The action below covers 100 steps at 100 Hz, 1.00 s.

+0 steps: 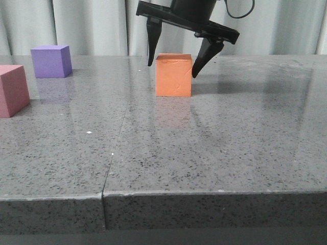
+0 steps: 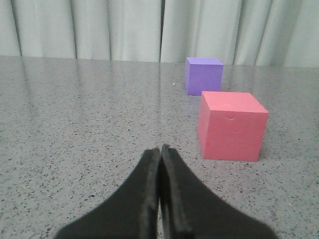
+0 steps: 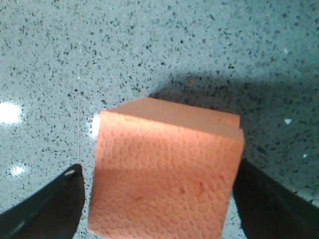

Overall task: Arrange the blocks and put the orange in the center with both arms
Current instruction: 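Open the right gripper and lift it away from the orange cube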

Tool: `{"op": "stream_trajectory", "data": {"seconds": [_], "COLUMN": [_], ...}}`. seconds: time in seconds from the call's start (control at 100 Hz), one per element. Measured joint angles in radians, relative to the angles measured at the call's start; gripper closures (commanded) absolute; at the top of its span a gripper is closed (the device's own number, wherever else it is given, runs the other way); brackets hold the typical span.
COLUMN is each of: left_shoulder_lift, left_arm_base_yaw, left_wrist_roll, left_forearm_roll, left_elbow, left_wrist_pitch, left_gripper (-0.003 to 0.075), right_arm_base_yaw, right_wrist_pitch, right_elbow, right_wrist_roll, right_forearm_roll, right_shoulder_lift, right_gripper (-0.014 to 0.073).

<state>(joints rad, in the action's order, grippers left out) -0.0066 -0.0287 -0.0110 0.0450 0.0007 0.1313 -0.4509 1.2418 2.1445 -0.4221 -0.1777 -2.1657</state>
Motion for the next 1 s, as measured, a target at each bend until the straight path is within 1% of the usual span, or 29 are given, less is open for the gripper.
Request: {"op": "stream_trajectory", "data": {"seconds": [0.14, 0.34, 0.5, 0.57, 0.66, 0.71, 0.83, 0.9, 1.0], "left_shoulder_lift": [0.0, 0.0, 0.0, 0.0, 0.0, 0.0, 0.0, 0.0, 0.0], "left_arm_base_yaw": [0.0, 0.0, 0.0, 0.0, 0.0, 0.0, 0.0, 0.0, 0.0], "left_wrist_roll": [0.0, 0.0, 0.0, 0.0, 0.0, 0.0, 0.0, 0.0, 0.0], "left_forearm_roll": [0.0, 0.0, 0.0, 0.0, 0.0, 0.0, 0.0, 0.0, 0.0], "left_elbow": [0.0, 0.0, 0.0, 0.0, 0.0, 0.0, 0.0, 0.0, 0.0], "left_wrist_pitch": [0.0, 0.0, 0.0, 0.0, 0.0, 0.0, 0.0, 0.0, 0.0], "left_gripper": [0.0741, 0.0741, 0.0741, 0.0741, 0.0741, 0.0741, 0.0741, 0.0741, 0.0741], "right_arm_base_yaw": [0.0, 0.0, 0.0, 0.0, 0.0, 0.0, 0.0, 0.0, 0.0], "right_wrist_pitch": [0.0, 0.0, 0.002, 0.002, 0.002, 0.004, 0.005, 0.008, 0.008], "right_elbow": [0.013, 0.076, 0.084, 0.084, 0.085, 0.085, 0.087, 0.086, 0.086], "right_wrist_roll": [0.0, 0.0, 0.0, 0.0, 0.006, 0.011, 0.038, 0.053, 0.084], "right_forearm_roll": [0.0, 0.0, 0.0, 0.0, 0.0, 0.0, 0.0, 0.0, 0.006], "right_shoulder_lift": [0.0, 0.0, 0.02, 0.037, 0.061, 0.075, 0.106, 0.122, 0.147], "right_gripper": [-0.0008, -0.0008, -0.0007, 0.0018, 0.0113, 0.0191, 0.0409, 0.0513, 0.0613]}}
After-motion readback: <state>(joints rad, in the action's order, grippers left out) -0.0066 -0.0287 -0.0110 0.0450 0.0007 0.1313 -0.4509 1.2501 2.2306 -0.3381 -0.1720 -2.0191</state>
